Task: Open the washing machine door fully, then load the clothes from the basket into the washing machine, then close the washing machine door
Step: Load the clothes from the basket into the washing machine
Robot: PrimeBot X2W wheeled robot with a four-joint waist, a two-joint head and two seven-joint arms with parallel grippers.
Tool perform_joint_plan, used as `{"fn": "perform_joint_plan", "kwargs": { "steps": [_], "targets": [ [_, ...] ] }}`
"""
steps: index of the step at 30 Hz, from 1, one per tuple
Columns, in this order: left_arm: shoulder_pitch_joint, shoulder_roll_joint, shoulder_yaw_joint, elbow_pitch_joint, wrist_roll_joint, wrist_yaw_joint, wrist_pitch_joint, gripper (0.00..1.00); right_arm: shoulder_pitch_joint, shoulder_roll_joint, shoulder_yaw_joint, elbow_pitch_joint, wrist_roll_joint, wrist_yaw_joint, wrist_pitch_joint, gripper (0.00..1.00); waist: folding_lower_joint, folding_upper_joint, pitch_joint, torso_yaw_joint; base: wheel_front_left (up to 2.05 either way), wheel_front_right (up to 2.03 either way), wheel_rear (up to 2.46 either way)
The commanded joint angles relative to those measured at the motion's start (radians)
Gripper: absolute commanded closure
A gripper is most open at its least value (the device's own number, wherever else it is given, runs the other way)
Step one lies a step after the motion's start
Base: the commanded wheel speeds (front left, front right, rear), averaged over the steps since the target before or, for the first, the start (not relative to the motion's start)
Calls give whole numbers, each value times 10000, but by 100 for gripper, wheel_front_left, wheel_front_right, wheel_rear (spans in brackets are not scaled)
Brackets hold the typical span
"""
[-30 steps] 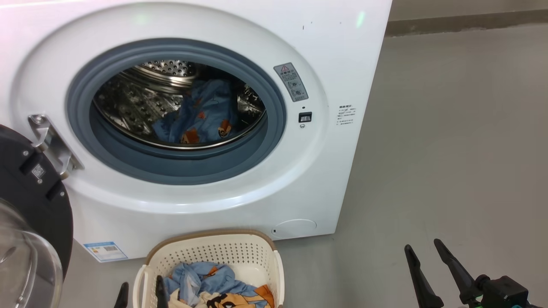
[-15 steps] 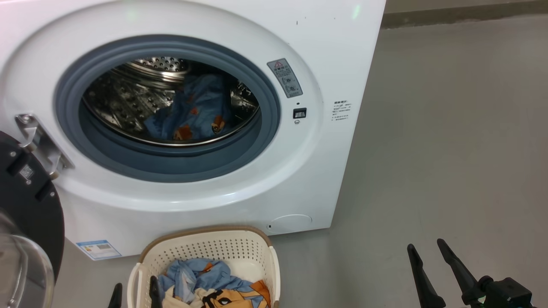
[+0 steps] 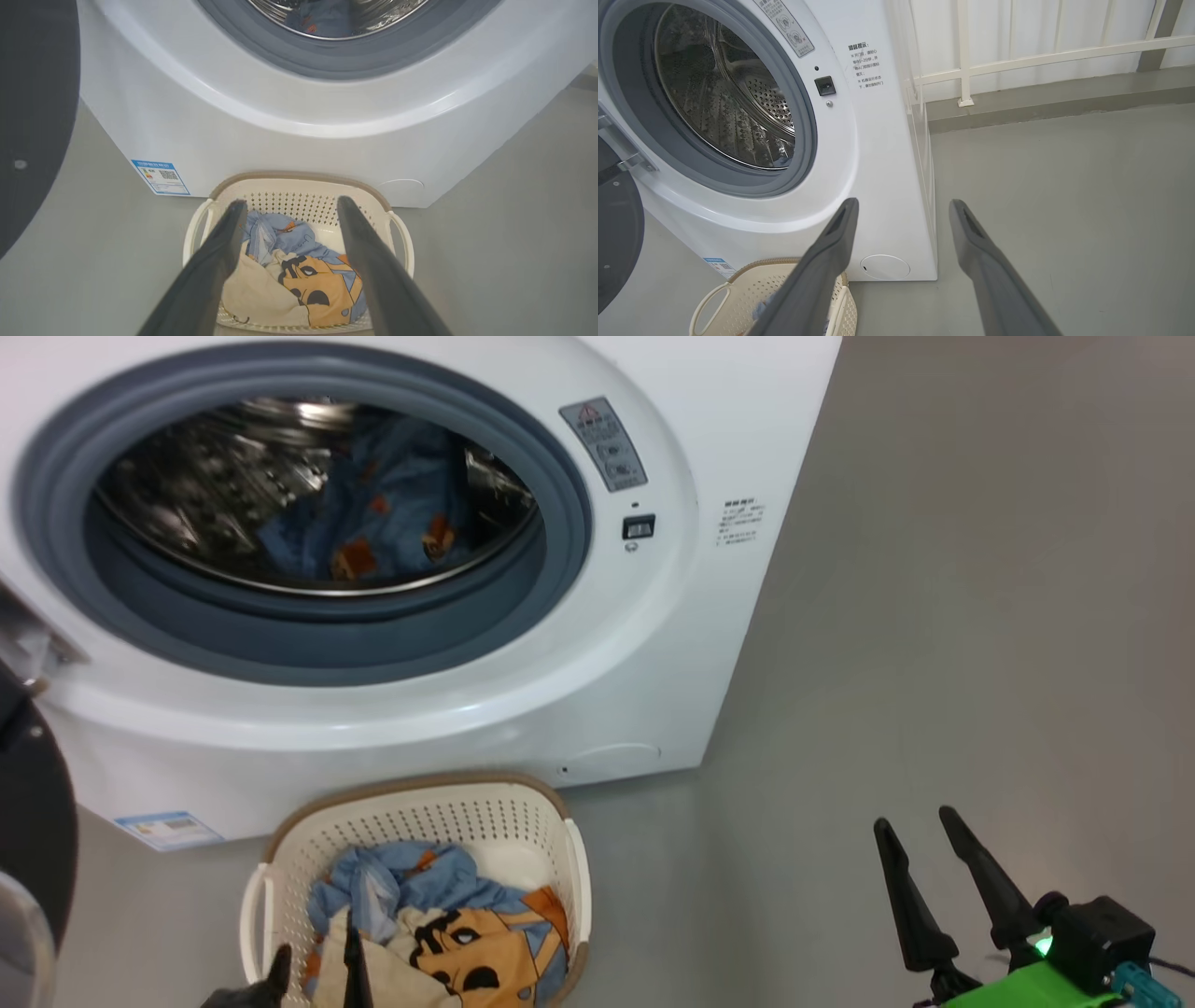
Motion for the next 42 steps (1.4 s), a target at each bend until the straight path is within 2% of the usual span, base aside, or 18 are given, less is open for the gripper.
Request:
{"fn": "perform_joint_plan", "kwargs": {
  "steps": [1, 8, 12, 16, 29, 42],
  "targets": [
    [-503, 45, 200, 400, -554, 72, 271, 0, -407, -116, 251, -231, 137, 16, -48, 0, 0, 0, 664, -252, 0, 0, 0],
    [-1972, 184, 153, 1850, -953, -32, 1491, 0, -991, -78, 424, -147, 354, 16, -48, 0, 0, 0, 1524, -558, 0, 0, 0],
    [-2703, 488, 227, 2895, -1135, -117, 2362, 0, -1284, -4, 540, -90, 481, 16, -48, 0, 0, 0, 1924, -759, 0, 0, 0],
    [-3412, 750, 287, 3896, -1176, -115, 2743, 0, -1568, 40, 636, -85, 603, 16, -48, 0, 0, 0, 2360, -980, 0, 0, 0],
    [-5313, 1018, 1184, 6698, -2239, -218, 3333, 0, -2371, -39, 793, -59, 914, 16, -48, 0, 0, 0, 3853, -1615, 0, 0, 0],
    [-7201, 1011, 1858, 9000, -2980, -119, 2558, 0, -2821, -510, 505, -347, 1090, 16, -48, 0, 0, 0, 5146, -1752, 0, 0, 0]
  ]
}}
